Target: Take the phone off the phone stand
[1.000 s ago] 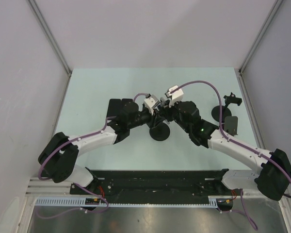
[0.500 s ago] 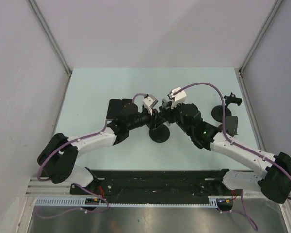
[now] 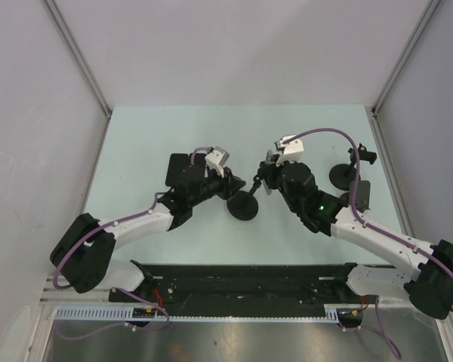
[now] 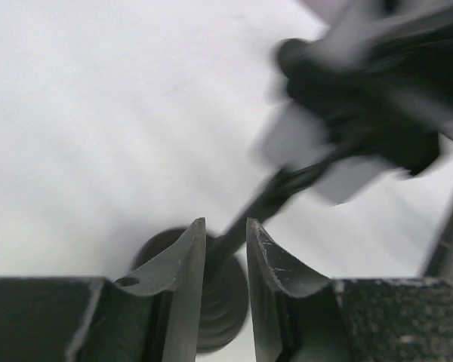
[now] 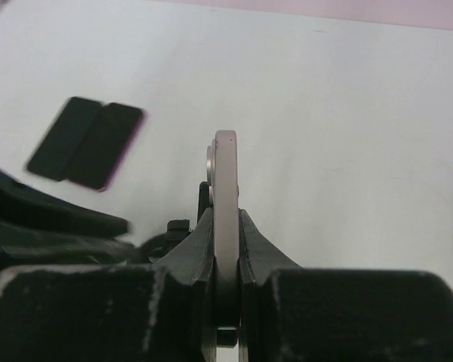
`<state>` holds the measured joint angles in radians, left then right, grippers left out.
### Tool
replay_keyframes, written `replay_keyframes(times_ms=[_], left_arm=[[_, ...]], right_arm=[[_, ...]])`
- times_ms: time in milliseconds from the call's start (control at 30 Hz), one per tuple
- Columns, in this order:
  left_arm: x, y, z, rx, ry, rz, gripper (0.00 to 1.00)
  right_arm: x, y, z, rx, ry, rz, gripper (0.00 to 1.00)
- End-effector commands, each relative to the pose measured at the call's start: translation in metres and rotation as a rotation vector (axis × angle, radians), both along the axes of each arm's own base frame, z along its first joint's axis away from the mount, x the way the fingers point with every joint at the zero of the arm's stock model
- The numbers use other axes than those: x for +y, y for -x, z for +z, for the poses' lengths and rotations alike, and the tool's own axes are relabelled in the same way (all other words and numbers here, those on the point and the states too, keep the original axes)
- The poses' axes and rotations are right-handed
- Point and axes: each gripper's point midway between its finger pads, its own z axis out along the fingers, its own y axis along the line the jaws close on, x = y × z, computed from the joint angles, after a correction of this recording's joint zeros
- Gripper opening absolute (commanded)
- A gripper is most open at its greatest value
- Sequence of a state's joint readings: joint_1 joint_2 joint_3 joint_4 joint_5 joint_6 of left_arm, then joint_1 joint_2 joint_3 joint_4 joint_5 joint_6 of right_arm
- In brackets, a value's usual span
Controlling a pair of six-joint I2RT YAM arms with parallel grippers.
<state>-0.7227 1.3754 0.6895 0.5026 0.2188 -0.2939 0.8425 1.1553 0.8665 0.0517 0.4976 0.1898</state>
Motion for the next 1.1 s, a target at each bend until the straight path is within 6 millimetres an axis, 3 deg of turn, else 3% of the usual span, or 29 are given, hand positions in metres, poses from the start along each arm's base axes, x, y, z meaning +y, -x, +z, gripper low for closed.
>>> replay_keyframes(times_ms=[0,100,233,267,333,367,467,500,867,1067], left_arm=[[0.056,-0.031,-0.040,0.108,-0.089,0.268,0.00],[0.061,-0.031,-0.045,0.127,-0.086,0.280,0.01],[0.044,-0.023,-0.028,0.048,-0.088,0.158,0.02],[0.039,-0.022,-0.021,0.018,-0.088,0.125,0.18],[0.024,-0.011,-0.007,-0.061,-0.090,0.016,0.33],[0.020,-0.007,-0.002,-0.091,-0.089,-0.015,0.46],[0.004,0.006,0.011,-0.184,-0.086,-0.125,0.69],[0.000,0.007,0.015,-0.211,-0.086,-0.146,0.72],[-0.044,-0.001,0.025,-0.244,-0.043,-0.277,0.80],[-0.065,-0.005,0.013,-0.251,-0.063,-0.312,0.80]], right_arm=[[-0.059,-0.009,0.026,-0.078,0.037,-0.243,0.00],[-0.058,-0.009,0.027,-0.081,0.039,-0.233,0.00],[-0.041,-0.007,0.032,-0.097,0.019,-0.144,0.00],[-0.038,-0.007,0.032,-0.096,0.016,-0.129,0.00],[-0.031,-0.007,0.031,-0.095,0.008,-0.099,0.00],[-0.029,-0.007,0.032,-0.094,0.004,-0.092,0.00],[-0.022,-0.006,0.031,-0.092,0.000,-0.058,0.00],[-0.019,-0.005,0.031,-0.092,-0.002,-0.041,0.00],[0.001,0.002,0.030,-0.081,-0.033,0.045,0.00],[0.004,0.008,0.029,-0.069,-0.031,0.070,0.00]])
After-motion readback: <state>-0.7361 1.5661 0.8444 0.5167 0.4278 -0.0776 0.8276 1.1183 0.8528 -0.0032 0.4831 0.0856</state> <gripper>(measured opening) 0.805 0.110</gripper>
